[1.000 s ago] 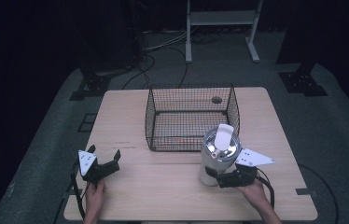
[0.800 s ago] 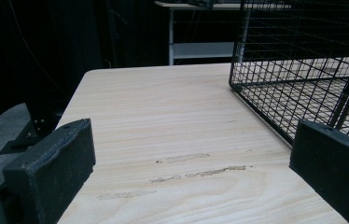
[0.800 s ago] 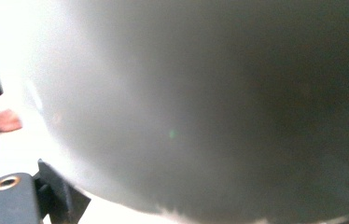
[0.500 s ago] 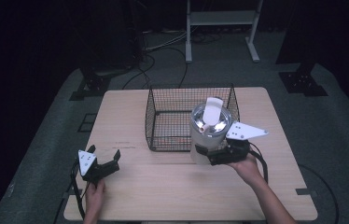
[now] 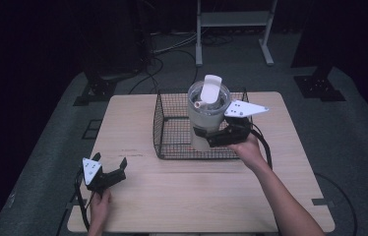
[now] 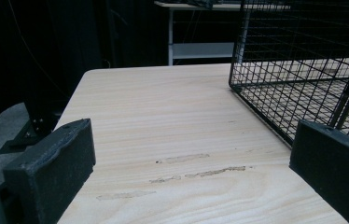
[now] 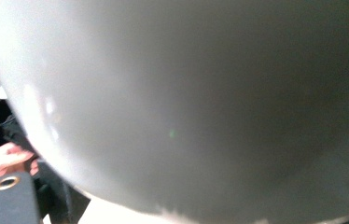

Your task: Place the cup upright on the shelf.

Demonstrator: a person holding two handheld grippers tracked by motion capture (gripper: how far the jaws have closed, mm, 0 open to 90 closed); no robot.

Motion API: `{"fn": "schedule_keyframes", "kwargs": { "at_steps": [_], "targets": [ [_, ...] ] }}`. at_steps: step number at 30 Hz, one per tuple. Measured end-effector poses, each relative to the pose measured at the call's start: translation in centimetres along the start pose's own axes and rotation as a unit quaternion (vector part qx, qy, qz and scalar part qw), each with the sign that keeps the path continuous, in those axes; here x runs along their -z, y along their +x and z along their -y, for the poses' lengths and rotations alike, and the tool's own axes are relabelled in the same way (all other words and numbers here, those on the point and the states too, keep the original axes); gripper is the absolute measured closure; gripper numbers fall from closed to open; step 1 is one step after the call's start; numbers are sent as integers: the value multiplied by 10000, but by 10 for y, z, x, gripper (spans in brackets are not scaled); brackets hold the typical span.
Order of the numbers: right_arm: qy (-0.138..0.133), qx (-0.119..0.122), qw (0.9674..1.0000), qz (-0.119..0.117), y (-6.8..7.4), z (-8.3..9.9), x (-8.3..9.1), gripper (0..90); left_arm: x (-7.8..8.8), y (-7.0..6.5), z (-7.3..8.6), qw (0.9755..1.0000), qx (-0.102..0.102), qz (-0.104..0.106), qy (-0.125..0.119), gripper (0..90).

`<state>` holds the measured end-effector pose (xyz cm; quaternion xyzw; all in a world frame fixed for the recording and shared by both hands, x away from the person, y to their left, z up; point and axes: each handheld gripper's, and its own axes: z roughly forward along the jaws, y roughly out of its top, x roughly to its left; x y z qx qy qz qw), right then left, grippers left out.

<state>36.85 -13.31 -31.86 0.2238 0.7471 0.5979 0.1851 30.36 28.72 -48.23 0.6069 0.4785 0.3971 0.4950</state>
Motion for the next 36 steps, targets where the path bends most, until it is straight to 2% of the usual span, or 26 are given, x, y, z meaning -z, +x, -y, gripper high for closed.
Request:
{"fn": "schedule_keyframes", "kwargs": {
  "at_steps": [12, 16, 20, 27, 36],
  "targets": [
    [118, -20, 9999, 46, -26, -18, -53, 95, 0, 1, 0, 10000, 29, 12, 9, 0],
    [126, 4, 9999, 68, -30, -21, -63, 95, 0, 1, 0, 9999, 97, 23, -18, 0],
    [151, 14, 9999, 75, -35, -22, -75, 95, 0, 2, 0, 10000, 69, 27, -11, 0],
    [302, 84, 9995, 91, -44, -16, -95, 95, 0, 1, 0, 10000, 30, 37, -5, 0],
    [632, -101, 9979, 89, -63, 9, -119, 95, 0, 1, 0, 10000, 20, 43, -4, 0]
  ]
}}
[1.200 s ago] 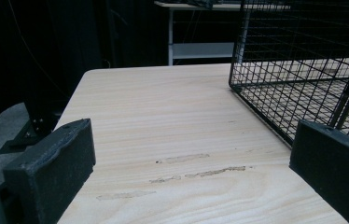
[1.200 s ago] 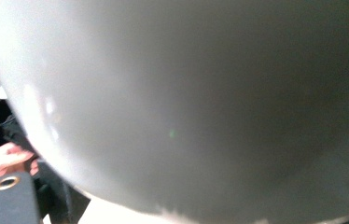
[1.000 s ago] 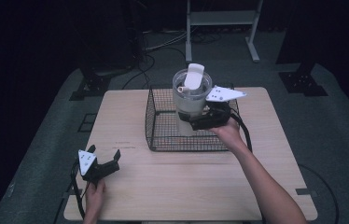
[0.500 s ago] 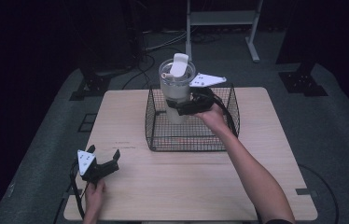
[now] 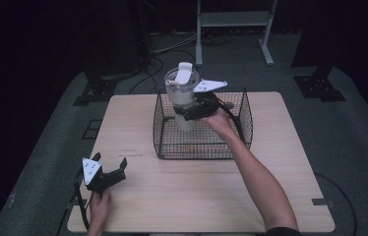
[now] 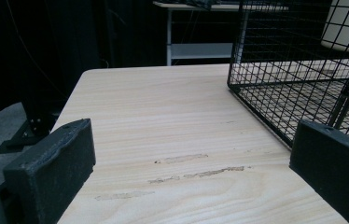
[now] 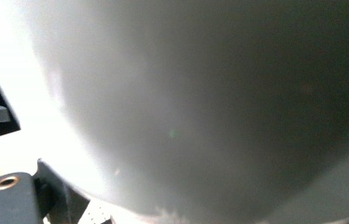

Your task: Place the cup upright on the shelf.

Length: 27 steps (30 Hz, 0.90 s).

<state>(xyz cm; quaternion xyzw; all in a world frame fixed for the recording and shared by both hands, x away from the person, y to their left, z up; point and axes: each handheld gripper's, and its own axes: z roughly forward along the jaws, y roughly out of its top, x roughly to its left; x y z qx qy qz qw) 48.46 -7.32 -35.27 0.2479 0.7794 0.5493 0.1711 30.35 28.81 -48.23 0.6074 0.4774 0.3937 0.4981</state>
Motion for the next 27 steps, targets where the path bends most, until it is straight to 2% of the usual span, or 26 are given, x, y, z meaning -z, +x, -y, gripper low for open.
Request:
{"fn": "schedule_keyframes", "kwargs": {
  "at_steps": [7, 10, 17, 20, 27],
  "targets": [
    [182, -244, 9995, -51, -11, 14, -16, 95, 0, 0, 0, 10000, -20, 12, -4, 0],
    [215, -198, 9996, -57, -13, 17, -19, 95, 0, 0, 0, 10000, -19, 13, -5, 0],
    [480, -151, 9985, -192, -17, 27, -32, 94, 0, 0, 0, 10000, -14, 24, -8, 0],
    [554, -129, 9983, -159, -18, 30, -35, 94, 0, 0, 0, 10000, -15, 24, -12, 0],
    [741, -228, 9968, -170, -22, 37, -47, 94, 0, -1, 0, 10000, -10, 21, -15, 0]
  ]
}}
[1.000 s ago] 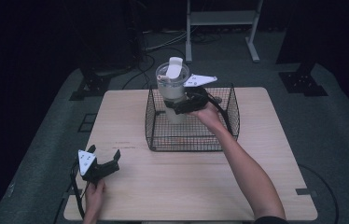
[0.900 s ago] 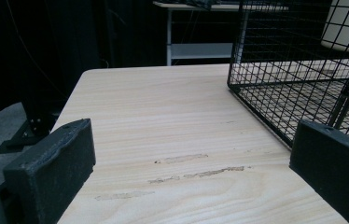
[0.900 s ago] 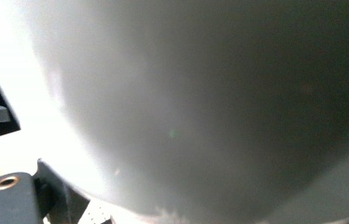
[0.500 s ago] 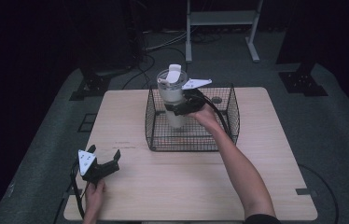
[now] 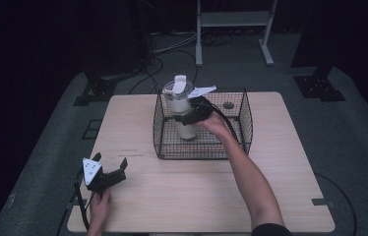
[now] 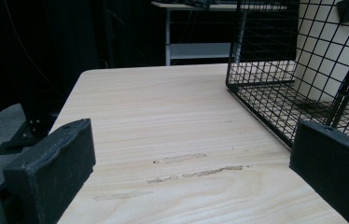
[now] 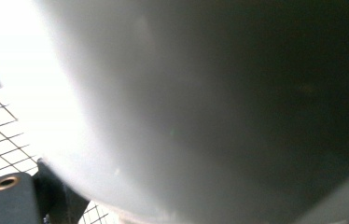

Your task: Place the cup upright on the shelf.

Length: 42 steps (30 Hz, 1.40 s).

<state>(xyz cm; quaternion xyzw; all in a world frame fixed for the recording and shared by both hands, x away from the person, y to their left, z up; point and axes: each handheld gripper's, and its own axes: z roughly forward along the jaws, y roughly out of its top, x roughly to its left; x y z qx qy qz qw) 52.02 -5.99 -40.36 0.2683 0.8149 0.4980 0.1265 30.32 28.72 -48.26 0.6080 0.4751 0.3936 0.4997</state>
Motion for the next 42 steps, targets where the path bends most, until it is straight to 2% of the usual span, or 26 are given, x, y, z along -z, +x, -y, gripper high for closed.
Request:
{"fn": "schedule_keyframes", "kwargs": {
  "at_steps": [11, 15, 25, 29, 32, 39, 42],
  "targets": [
    [205, 47, 9998, -26, -5, 6, -11, 94, 0, 1, 0, 10000, 27, 6, 3, 0],
    [142, 35, 9999, -23, -5, 8, -11, 94, 0, 1, 0, 10000, 23, 9, 2, 0],
    [21, 118, 9999, -89, -7, 14, -8, 91, 0, 1, 0, 10000, -6, 9, 4, 0],
    [46, 256, 9996, -127, -8, 15, -6, 89, 1, 1, 0, 10000, -9, 9, 7, 0],
    [88, 187, 9996, -204, -10, 17, -3, 88, 0, 1, 0, 10000, 1, 13, 3, 0],
    [120, 301, 9993, -198, -10, 19, 1, 85, 0, 1, 0, 10000, -6, 10, 10, 0],
    [151, 202, 9996, -156, -10, 21, 6, 85, 0, 1, 0, 10000, -18, 7, 12, 0]
  ]
}}
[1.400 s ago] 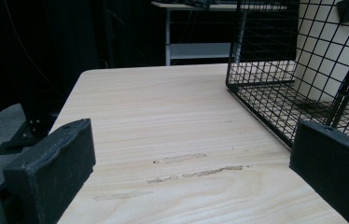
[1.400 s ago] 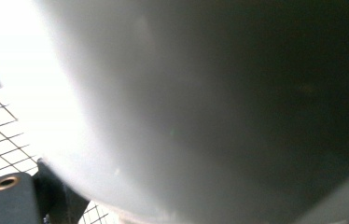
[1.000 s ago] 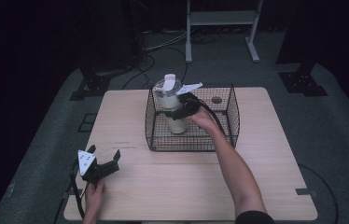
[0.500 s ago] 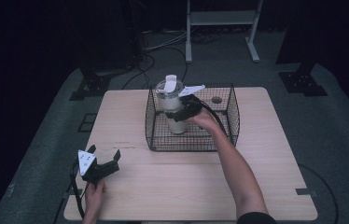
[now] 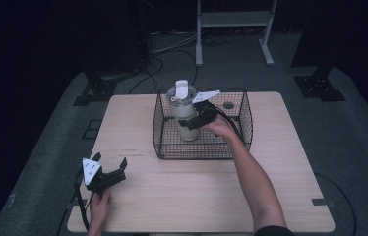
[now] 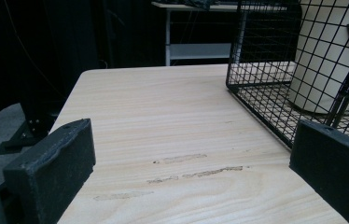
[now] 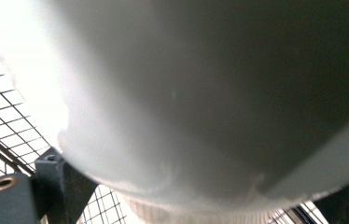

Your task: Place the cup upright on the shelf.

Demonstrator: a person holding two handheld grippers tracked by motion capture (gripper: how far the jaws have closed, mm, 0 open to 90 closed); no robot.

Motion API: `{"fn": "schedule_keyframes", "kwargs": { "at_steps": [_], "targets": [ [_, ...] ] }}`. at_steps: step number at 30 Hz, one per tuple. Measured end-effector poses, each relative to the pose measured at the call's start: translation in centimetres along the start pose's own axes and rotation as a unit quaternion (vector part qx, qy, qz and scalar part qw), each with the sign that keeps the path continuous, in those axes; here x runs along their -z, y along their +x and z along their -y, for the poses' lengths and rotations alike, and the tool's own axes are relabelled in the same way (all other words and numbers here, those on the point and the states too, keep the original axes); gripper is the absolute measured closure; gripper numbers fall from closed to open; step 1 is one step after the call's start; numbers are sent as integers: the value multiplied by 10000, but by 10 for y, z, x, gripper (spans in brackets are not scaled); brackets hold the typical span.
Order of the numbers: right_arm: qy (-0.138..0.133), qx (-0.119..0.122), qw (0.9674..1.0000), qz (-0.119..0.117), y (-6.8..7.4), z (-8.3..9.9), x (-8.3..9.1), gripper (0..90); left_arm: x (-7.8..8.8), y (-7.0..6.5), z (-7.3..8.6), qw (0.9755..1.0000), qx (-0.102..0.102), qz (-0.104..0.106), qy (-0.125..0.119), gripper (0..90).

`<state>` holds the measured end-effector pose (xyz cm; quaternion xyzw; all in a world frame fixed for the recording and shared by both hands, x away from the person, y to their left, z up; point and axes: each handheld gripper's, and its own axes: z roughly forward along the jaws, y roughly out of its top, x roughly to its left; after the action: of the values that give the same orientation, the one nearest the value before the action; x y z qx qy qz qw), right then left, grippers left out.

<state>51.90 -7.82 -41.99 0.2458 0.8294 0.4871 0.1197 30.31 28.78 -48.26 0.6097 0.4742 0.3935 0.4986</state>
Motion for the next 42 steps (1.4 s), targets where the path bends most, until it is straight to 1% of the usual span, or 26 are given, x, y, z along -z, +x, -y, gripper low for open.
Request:
{"fn": "schedule_keyframes", "kwargs": {
  "at_steps": [8, 12, 19, 22, 26, 29, 31, 42],
  "targets": [
    [17, -52, 10000, 40, -3, 6, 10, 88, 0, -1, 0, 10000, 10, -8, -19, 0],
    [18, -16, 10000, 48, -3, 8, 13, 89, -1, -1, 0, 10000, -4, -17, -17, 0],
    [121, 55, 9999, 102, -1, 7, 20, 90, 0, -1, 0, 10000, -38, -11, 7, 0],
    [183, 41, 9997, 130, -1, 9, 24, 93, 0, -1, 0, 10000, -47, -11, 6, 0],
    [198, 56, 9997, 138, -1, 9, 25, 103, 0, -1, 0, 10000, -49, -13, 8, 0],
    [240, 122, 9995, 138, 0, 8, 26, 107, 0, -1, 0, 10000, -41, -17, 10, 0],
    [262, 77, 9995, 131, 0, 8, 27, 111, 0, -1, 0, 10000, -47, -15, 7, 0],
    [336, 80, 9993, 139, 0, 7, 37, 135, 0, -2, 0, 10000, -55, -14, 5, 0]
  ]
}}
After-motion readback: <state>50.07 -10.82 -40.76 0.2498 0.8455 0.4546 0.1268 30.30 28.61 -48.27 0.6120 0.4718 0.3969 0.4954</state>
